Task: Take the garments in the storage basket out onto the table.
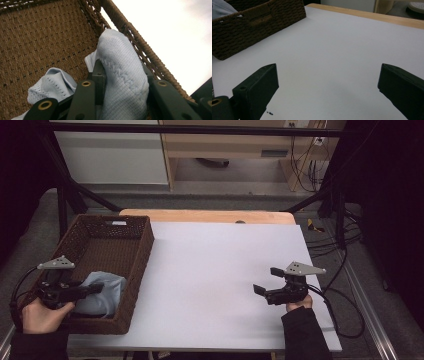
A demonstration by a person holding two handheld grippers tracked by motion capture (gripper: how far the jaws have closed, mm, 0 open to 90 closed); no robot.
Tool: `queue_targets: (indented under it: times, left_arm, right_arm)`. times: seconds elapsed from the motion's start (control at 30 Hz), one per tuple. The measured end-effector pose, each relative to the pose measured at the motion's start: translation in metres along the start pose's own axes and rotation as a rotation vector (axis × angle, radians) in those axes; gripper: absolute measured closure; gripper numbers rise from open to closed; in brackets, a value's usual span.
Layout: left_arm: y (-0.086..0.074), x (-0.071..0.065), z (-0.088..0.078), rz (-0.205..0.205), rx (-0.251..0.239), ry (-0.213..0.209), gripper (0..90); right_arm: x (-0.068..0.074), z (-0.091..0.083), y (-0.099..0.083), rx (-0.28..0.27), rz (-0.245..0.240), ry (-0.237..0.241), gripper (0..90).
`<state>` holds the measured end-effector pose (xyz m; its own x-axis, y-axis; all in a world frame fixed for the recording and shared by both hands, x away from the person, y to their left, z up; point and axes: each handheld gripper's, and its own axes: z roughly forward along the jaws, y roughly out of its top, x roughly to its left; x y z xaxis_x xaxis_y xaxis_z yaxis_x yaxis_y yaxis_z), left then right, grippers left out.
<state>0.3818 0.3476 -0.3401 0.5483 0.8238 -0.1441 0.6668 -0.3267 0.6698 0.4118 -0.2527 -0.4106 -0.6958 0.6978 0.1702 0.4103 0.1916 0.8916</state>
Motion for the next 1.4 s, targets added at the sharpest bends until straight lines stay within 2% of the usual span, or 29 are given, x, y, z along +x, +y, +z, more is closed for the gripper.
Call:
queue_targets:
  times: [0.83,1.4]
  left_arm:
    - [0.009,-0.001,-0.016,0.012,-0.053,0.016,67.2]
    - [0.018,-0.002,-0.027,0.021,-0.09,0.006,67.3]
  right_arm:
    - [0.0,0.001,0.0,0.007,-0.002,-0.006,3.6]
    - [0.0,0.002,0.0,0.009,0.0,-0.009,3.6]
